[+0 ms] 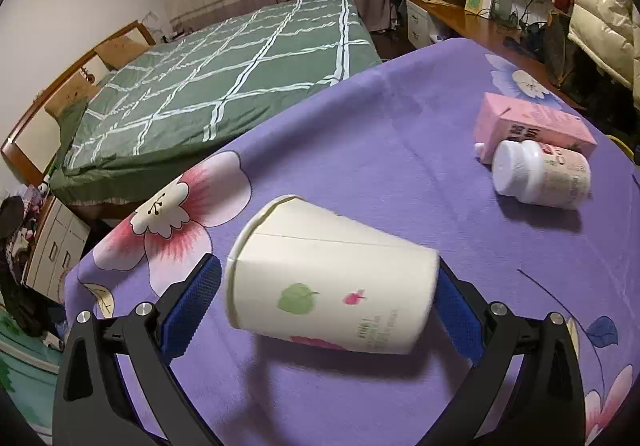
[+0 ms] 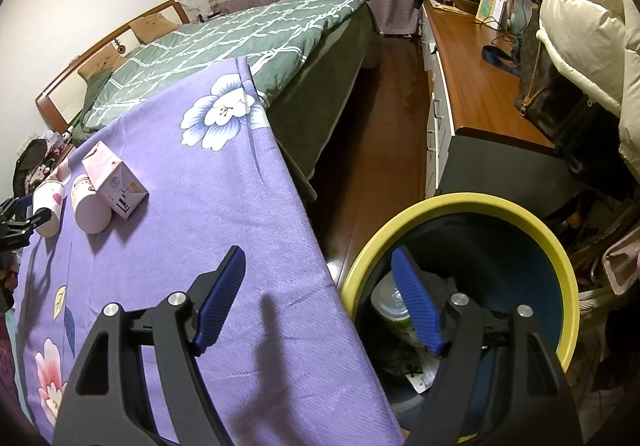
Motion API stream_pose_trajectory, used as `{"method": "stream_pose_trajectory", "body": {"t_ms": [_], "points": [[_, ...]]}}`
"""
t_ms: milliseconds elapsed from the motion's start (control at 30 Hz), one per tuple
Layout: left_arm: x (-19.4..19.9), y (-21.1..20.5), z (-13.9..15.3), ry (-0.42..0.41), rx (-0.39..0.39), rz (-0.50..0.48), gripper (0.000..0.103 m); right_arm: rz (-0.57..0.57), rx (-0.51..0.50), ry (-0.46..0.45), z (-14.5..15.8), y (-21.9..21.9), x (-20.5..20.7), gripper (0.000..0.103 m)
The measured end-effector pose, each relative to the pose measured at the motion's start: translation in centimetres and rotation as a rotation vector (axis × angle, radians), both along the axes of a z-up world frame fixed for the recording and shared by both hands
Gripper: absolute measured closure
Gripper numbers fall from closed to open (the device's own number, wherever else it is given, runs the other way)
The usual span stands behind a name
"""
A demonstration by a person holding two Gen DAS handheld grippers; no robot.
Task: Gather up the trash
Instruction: 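Move the left gripper to the white paper cup while the right gripper withdraws from the bin, then grasp the white paper cup with the left gripper, carry it into the bin, release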
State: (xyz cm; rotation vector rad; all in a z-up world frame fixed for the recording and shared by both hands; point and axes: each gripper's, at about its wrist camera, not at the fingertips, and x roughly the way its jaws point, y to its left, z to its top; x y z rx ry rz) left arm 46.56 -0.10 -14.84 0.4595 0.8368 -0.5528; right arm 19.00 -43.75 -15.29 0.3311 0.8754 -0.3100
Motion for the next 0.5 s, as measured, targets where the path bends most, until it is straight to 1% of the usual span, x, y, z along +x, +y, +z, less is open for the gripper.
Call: {"method": "stream_pose_trajectory", "body": {"t_ms": [167,233,267,300,333,433,500], "points": [[0.9,0.5,-0.4,0.053,-0.059,-0.001,0.005,-0.002,0.004,0.004,-0.2,-0.1,0.2,0.031],[0.9,0.4,-0.6,0.06,-0.069,0.0,0.005,-0.003,0.007,0.001,-0.3,-0.2,0.2,0.031],[0.8,0.3,-0.7,0.065,-0.076,-0.001,0.006,-0.003,0.007,0.001,-0.3,-0.2,0.2,0.031],[0.7,0.2,-0.7,0.065,-0.083,-0.003,0.014,-0.003,0.008,0.001,-0.3,-0.2,0.2,0.031],[0.5,0.0,-0.6,0.066,-0.085,-0.004,0.016,-0.003,0.008,-0.001,-0.3,-0.2,0.2,0.031],[-0.2,-0.4,-0.2,0.06,-0.096,0.006,0.018,-0.005,0.014,-0.012,-0.1,-0.4,-0.2,0.031],[-1.1,-0.7,0.7,0.048,-0.116,0.012,0.018,-0.007,0.017,-0.021,0.1,-0.7,-0.5,0.031]]}}
